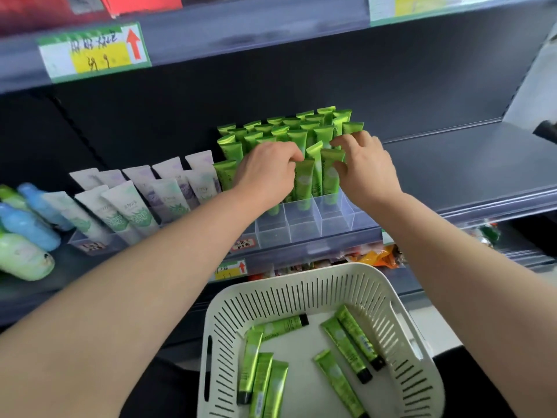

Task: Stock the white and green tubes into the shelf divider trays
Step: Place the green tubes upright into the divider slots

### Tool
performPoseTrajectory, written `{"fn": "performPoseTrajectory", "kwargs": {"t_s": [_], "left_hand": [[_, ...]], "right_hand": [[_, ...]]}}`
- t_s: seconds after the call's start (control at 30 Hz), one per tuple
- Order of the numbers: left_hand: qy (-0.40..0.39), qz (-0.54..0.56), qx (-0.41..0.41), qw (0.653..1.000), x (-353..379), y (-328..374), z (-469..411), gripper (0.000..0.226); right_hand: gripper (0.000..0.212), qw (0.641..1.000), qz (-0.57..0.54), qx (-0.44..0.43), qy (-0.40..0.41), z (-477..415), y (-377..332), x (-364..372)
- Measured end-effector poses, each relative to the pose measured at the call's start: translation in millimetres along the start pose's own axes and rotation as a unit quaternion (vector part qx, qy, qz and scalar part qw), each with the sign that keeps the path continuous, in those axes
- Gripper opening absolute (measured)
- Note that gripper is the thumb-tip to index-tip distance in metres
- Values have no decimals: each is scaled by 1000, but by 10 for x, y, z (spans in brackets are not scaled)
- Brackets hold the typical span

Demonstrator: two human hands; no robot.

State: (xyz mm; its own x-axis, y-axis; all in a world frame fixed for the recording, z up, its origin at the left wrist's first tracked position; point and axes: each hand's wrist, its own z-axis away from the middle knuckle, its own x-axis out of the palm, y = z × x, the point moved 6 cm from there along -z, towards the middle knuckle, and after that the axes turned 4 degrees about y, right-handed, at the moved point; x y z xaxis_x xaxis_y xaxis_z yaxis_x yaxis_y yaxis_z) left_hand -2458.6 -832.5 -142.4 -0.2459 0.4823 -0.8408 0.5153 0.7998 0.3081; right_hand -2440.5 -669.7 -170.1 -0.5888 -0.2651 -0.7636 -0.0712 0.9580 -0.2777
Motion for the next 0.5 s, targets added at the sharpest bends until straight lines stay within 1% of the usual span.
{"fn": "performPoseTrajectory", "kwargs": {"t_s": [0.1,0.17,0.23,0.33,0.4,0.5], "left_hand": [[1,19,0,1000,12,59,196,27],[-8,33,4,999,71,114,413,27],[-29,42,3,999,189,137,708,27],[-66,52,-21,996,445,56,1210,26],[-115,62,-71,989,708,-71,1597,26],[-258,50,-148,953,1235,-287,2264,26]], "right_hand": [[34,999,-14,-23,23,274,-90,-99],[33,999,-29,-36,15,571,-167,-81],[31,998,-43,-53,-14,954,-234,29],[28,994,-24,-45,-94,1511,-190,314],[29,987,-16,-23,-159,1818,-104,506],[36,966,-9,17,-257,2208,21,770]]}}
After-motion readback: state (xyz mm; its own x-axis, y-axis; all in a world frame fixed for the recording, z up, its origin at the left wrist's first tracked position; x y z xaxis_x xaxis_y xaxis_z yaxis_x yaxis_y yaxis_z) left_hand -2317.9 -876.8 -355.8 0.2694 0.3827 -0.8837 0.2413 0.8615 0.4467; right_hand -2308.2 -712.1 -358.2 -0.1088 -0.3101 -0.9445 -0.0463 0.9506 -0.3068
